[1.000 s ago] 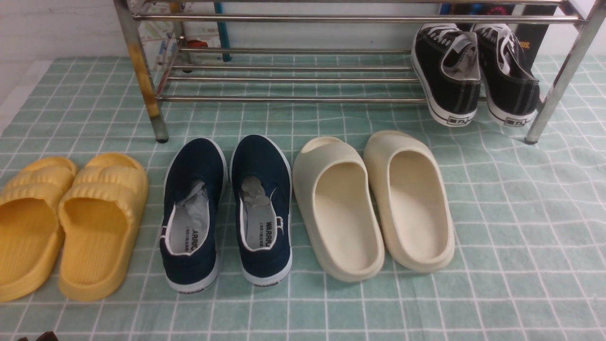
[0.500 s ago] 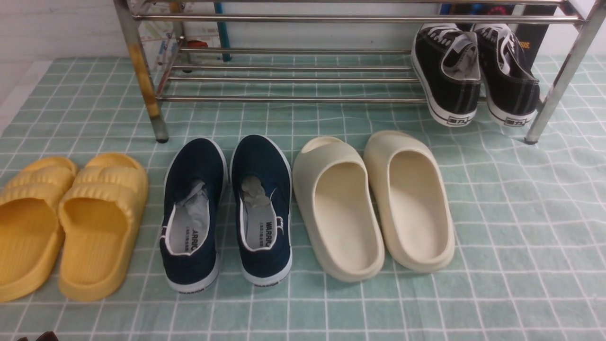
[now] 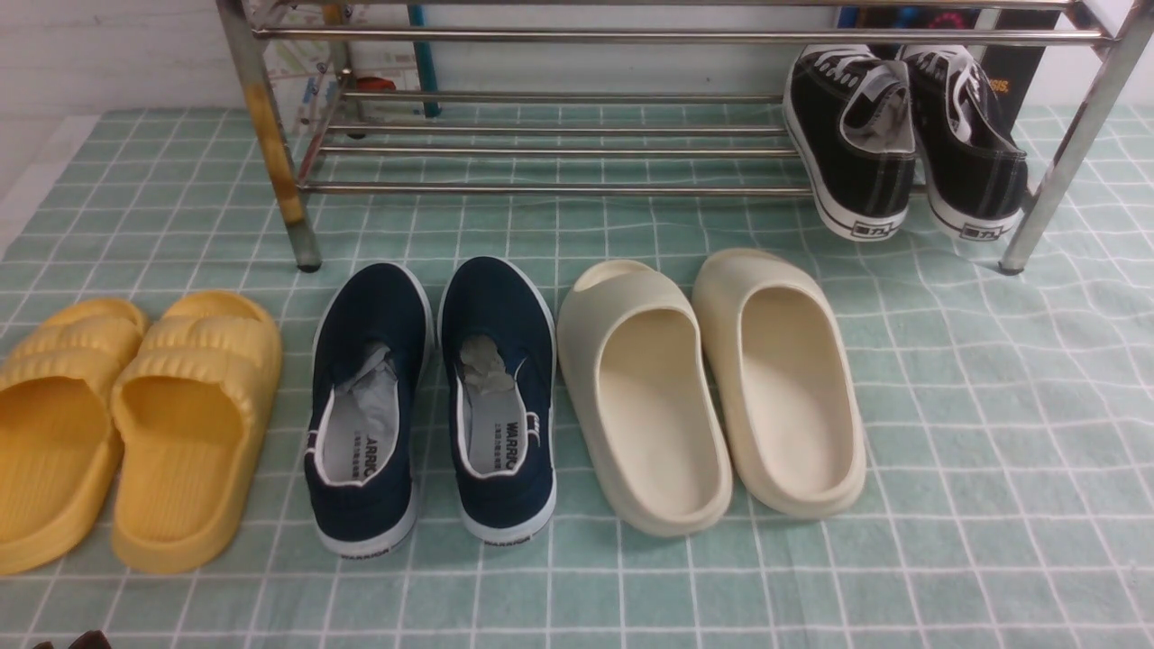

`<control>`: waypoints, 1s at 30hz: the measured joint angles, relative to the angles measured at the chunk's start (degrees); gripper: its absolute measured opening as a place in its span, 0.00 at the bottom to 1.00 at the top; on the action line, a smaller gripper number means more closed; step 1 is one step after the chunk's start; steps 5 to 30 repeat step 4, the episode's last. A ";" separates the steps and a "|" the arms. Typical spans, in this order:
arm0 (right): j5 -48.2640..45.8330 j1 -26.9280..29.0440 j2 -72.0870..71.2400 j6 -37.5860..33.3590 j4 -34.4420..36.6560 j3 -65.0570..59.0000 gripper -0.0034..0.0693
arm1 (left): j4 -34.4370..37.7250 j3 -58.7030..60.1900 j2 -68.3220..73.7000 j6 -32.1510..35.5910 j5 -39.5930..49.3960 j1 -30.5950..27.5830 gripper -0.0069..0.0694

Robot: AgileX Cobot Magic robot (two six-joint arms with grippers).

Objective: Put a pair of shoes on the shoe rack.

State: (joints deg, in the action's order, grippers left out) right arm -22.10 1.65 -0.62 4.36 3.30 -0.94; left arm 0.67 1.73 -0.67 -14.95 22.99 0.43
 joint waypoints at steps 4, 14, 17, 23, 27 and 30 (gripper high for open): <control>0.00 0.00 0.00 0.00 0.00 0.00 0.16 | 0.00 0.00 0.00 0.00 0.00 0.00 0.40; 0.00 0.00 0.00 0.00 0.00 0.00 0.16 | 0.00 0.00 0.00 0.00 0.00 0.00 0.40; 0.00 0.00 0.00 0.00 0.00 0.00 0.16 | 0.00 0.00 0.00 0.00 0.00 0.00 0.40; 0.00 0.00 0.00 0.00 0.00 0.00 0.16 | 0.00 0.00 0.00 0.00 0.00 0.00 0.40; 0.00 0.00 0.00 0.00 0.00 0.00 0.16 | 0.00 0.00 0.00 0.00 0.00 0.00 0.40; 0.00 0.00 0.00 0.00 0.00 0.00 0.16 | 0.00 0.00 0.00 0.00 0.00 0.00 0.40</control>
